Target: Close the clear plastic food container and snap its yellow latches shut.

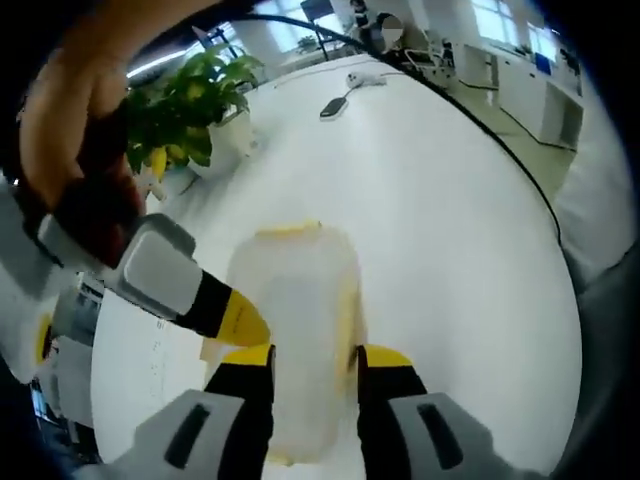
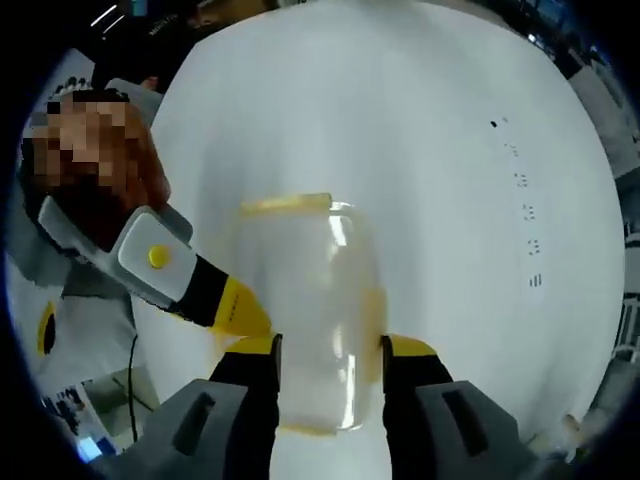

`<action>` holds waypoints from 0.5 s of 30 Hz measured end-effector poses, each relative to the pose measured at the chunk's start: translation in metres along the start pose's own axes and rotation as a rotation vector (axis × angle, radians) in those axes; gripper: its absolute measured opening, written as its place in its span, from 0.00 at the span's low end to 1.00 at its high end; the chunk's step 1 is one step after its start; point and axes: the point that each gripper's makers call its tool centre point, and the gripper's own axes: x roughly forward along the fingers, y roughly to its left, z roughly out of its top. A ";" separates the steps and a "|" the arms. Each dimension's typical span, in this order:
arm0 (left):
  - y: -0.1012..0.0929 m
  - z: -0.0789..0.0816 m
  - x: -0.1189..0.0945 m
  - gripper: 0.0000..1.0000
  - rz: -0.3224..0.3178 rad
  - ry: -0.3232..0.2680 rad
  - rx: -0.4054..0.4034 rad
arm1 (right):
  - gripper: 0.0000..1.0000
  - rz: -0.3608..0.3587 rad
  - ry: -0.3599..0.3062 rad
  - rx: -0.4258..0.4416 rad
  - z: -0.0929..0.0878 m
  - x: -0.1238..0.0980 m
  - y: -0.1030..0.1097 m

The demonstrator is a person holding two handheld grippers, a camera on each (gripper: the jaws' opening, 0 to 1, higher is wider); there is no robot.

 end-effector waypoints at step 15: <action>0.001 0.001 0.001 0.24 0.057 0.030 0.013 | 0.36 0.020 -0.017 0.020 -0.001 -0.001 -0.002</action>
